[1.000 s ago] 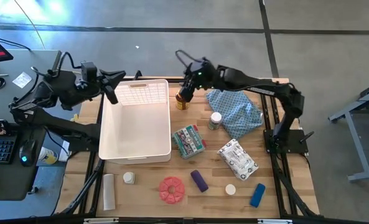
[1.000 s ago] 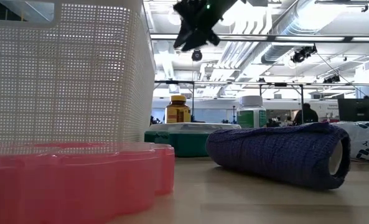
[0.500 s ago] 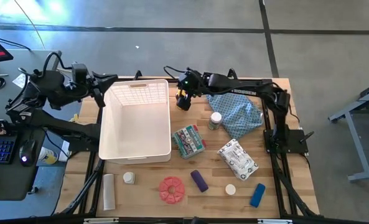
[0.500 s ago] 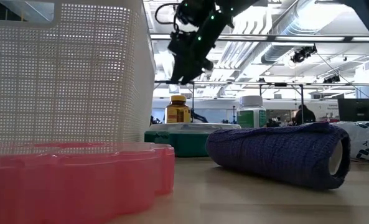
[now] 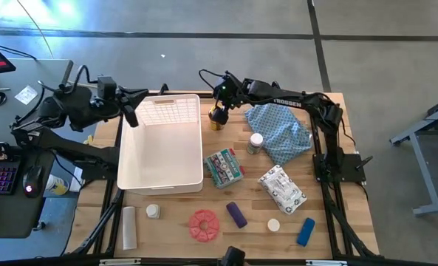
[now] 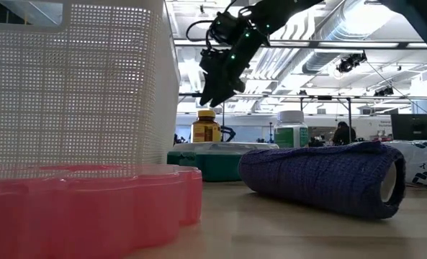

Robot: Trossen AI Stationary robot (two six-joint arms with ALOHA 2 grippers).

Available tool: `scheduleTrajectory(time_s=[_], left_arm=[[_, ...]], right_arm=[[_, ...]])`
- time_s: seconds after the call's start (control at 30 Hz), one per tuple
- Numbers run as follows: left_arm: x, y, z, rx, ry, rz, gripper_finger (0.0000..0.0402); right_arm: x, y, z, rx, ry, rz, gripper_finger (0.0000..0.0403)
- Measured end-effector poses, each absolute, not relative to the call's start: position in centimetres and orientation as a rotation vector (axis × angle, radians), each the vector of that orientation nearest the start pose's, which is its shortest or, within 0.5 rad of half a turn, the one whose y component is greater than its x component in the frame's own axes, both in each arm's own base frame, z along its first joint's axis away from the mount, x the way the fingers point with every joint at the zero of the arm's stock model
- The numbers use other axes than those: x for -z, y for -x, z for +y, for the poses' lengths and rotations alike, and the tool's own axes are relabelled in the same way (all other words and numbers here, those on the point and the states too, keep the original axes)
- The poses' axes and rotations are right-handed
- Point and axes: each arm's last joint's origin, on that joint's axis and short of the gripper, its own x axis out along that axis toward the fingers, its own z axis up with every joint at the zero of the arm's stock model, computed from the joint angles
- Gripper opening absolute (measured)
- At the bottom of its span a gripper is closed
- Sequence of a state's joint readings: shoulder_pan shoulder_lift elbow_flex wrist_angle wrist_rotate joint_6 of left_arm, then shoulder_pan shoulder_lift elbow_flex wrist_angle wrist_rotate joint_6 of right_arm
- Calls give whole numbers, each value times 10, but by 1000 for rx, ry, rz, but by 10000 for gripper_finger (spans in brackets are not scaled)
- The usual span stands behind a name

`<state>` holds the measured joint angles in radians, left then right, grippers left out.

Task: Pick & place medical supplies in basket/bin
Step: Put the yellow medicine bottle into the white bin

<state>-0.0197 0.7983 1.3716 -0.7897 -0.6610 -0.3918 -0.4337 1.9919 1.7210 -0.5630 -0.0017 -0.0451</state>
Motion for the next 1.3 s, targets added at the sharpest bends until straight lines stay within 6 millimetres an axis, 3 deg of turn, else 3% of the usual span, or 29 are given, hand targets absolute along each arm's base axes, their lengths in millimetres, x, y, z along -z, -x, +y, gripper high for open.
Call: scheduleTrajectory(time_s=[0.13, 0.4, 0.8, 1.3], left_arm=[[-453, -105, 15, -631, 371, 100, 58], [-437, -121, 9, -477, 431, 300, 58], [-427, -149, 8, -479, 420, 389, 58], [-430, -144, 6, -411, 530, 369, 58]], right_arm=[[-260, -406, -184, 347, -146, 841, 268], [-250, -410, -185, 366, -140, 869, 268], [-245, -411, -186, 400, -158, 883, 268], [-243, -412, -187, 409, -152, 880, 209]])
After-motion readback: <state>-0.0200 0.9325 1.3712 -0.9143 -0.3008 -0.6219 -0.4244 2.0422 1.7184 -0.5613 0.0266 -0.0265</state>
